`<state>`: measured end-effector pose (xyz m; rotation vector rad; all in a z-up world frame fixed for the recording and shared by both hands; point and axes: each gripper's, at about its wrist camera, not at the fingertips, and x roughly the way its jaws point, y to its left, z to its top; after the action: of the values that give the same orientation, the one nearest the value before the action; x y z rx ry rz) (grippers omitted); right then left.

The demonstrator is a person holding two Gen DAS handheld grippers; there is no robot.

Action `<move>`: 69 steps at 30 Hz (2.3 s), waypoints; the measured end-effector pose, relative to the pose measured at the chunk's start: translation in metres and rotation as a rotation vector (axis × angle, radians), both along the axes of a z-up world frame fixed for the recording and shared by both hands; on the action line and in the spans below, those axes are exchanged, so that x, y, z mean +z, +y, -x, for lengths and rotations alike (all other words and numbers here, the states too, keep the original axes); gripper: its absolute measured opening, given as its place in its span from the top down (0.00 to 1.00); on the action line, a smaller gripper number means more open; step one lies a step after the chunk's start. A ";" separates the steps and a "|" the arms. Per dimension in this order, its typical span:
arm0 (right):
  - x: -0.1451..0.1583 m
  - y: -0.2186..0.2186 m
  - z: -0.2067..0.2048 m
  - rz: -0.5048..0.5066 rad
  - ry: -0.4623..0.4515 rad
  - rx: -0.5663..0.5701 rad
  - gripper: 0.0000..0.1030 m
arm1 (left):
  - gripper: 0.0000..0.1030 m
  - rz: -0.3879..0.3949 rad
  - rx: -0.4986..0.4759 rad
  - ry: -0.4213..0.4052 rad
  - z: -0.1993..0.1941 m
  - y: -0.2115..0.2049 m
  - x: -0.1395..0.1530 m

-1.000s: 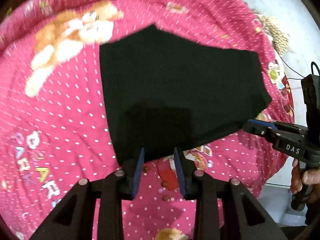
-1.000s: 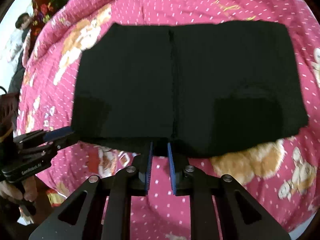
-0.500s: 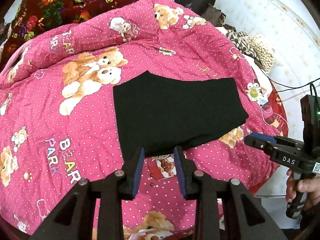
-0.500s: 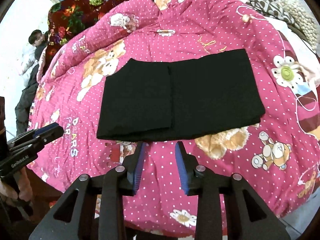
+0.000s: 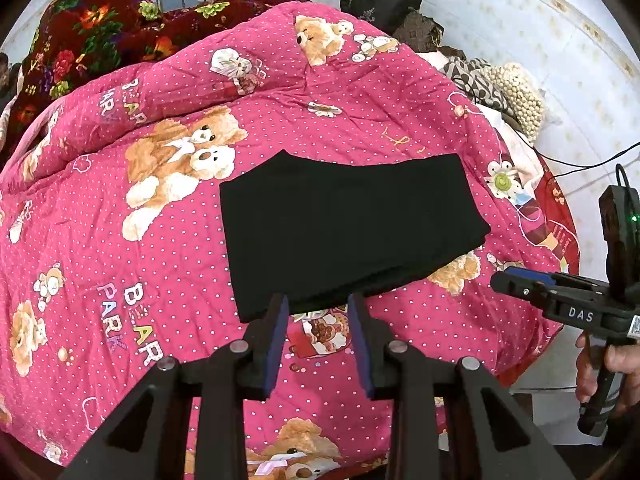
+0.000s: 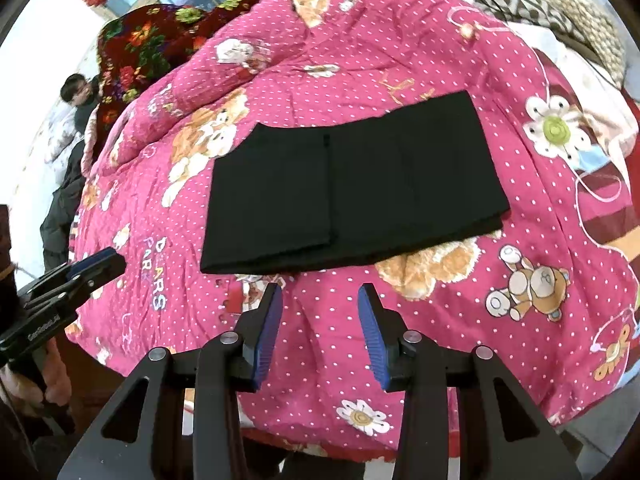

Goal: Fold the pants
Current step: 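Grasp the opposite side edge of the black trousers with the right gripper, then lift the edge with the right gripper and fold it over the stack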

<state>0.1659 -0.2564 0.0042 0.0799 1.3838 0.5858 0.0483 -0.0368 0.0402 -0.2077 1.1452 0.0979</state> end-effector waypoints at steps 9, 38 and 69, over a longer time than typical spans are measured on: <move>-0.021 -0.013 -0.019 -0.049 0.045 -0.050 0.61 | 0.68 -0.019 -0.021 0.063 -0.020 -0.005 -0.013; -0.131 -0.110 -0.090 -0.103 0.218 -0.369 0.52 | 0.68 -0.022 -0.112 0.209 -0.097 -0.040 -0.053; -0.114 -0.097 -0.114 -0.108 0.154 -0.450 0.77 | 0.68 0.019 -0.067 0.248 -0.089 -0.022 -0.066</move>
<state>0.2795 -0.3534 -0.1103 0.5185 1.4230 0.2796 0.1371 -0.0590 -0.0256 -0.1773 1.3998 0.0541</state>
